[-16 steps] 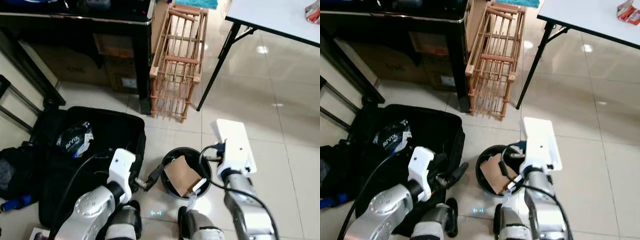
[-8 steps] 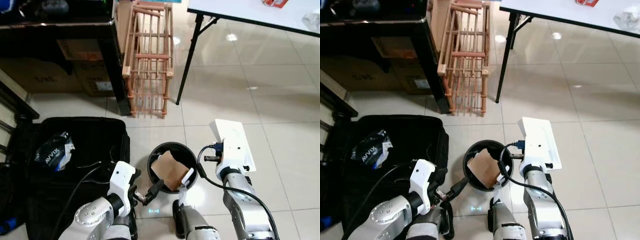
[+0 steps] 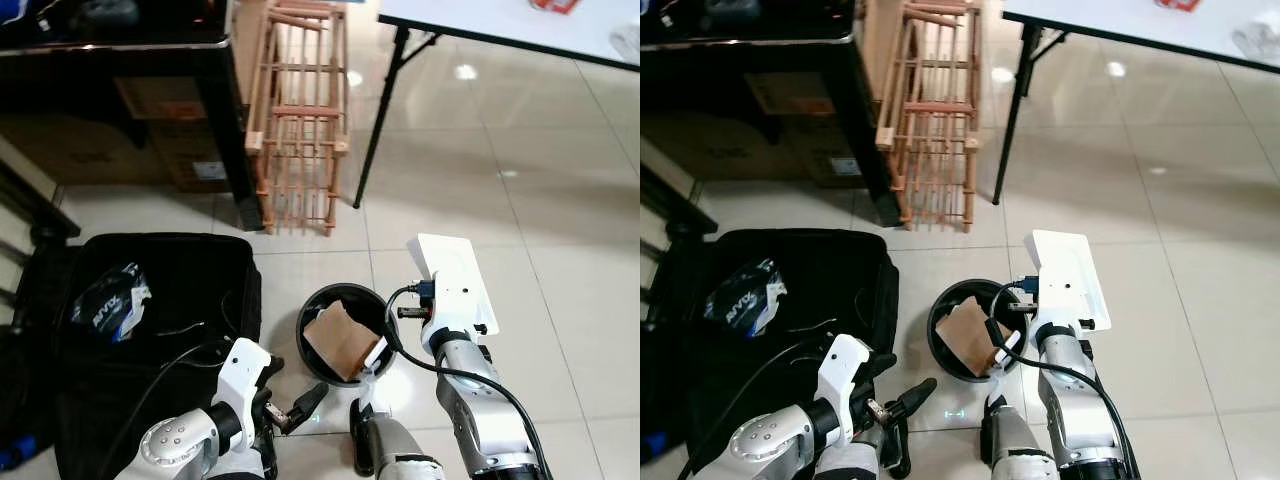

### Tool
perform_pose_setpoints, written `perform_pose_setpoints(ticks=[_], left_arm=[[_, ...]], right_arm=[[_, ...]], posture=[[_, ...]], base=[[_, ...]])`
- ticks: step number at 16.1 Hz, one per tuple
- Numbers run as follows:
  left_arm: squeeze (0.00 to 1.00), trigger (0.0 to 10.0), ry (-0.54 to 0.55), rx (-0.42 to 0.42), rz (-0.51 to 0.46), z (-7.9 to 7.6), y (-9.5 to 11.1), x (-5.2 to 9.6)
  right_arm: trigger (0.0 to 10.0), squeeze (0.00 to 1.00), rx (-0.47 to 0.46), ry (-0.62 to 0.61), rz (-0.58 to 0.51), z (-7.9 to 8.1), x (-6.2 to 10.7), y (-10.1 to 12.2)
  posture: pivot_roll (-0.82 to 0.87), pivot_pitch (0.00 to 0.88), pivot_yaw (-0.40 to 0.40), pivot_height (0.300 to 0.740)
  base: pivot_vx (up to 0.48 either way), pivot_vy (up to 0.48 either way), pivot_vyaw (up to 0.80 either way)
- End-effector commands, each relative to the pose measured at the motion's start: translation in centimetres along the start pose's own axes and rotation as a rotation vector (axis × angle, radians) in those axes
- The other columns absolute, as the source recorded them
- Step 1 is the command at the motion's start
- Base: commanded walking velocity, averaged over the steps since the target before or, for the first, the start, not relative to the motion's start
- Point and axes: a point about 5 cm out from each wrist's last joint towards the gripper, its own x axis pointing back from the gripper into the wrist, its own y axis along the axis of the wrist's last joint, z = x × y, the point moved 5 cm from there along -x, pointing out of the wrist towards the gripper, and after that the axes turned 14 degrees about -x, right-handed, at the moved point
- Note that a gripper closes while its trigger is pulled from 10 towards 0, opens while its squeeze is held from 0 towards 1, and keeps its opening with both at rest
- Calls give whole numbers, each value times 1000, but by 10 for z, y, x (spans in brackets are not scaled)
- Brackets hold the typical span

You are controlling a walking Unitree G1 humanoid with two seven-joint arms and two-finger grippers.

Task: Picking trash to rubbish bin

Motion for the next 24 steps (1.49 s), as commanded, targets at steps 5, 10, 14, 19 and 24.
perform_pose_setpoints(ticks=[5, 10, 14, 19, 24], left_arm=[[0, 10000, -54, -6, 14, -9, -3, 3], [0, 10000, -57, -12, 43, -8, -11, 7], [0, 10000, -85, -27, 75, -16, -17, 20], [0, 10000, -76, -45, 99, -16, -13, 33], [0, 10000, -66, -58, 120, -20, -14, 40]], right_arm=[[10000, 0, 8, 7, 41, 1, -1, -14], [10000, 0, 3, 63, 60, 13, -10, -14], [10000, 0, -17, 136, 105, 39, -20, -22], [10000, 0, -9, 231, 205, 71, -25, -44], [10000, 0, -29, 267, 351, 89, -24, -73]], posture=[[86, 348, -9, 740], [92, 359, -8, 740], [103, 392, -6, 740], [130, 450, -21, 740], [150, 457, -21, 740]], base=[[0, 0, -751], [0, 0, 0], [0, 0, 0], [0, 0, 0], [0, 0, 0]])
